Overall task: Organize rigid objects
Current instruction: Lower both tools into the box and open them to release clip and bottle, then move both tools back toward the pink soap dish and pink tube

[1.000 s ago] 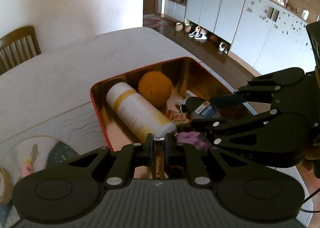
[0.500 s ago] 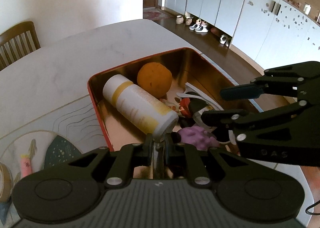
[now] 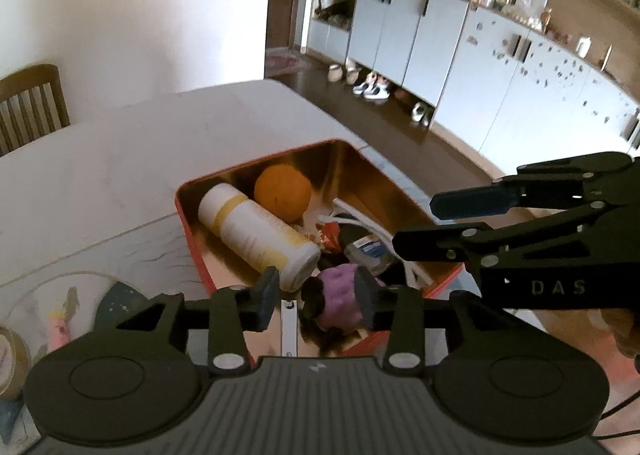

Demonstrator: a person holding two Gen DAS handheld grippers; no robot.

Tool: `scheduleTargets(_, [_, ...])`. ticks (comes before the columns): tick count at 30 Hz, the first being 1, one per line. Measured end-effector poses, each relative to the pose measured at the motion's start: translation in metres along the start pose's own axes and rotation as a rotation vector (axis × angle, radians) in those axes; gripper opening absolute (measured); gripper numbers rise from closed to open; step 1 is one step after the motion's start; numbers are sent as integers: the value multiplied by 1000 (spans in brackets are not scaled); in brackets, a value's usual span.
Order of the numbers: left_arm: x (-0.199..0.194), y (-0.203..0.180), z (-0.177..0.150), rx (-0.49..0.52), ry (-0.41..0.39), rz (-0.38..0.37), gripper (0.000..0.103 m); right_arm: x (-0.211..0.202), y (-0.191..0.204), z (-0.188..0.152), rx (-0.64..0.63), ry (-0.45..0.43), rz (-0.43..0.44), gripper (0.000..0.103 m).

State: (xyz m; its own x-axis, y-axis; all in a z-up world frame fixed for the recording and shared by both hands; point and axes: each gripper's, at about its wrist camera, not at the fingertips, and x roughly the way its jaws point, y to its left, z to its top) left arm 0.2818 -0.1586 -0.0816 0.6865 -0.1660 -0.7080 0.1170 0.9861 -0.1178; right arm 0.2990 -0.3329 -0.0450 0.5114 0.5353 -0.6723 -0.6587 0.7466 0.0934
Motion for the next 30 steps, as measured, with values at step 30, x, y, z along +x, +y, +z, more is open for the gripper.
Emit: scheduleTargets(30, [-121, 156, -56, -90, -139, 187, 75, 33, 160, 13, -13, -27, 69, 91])
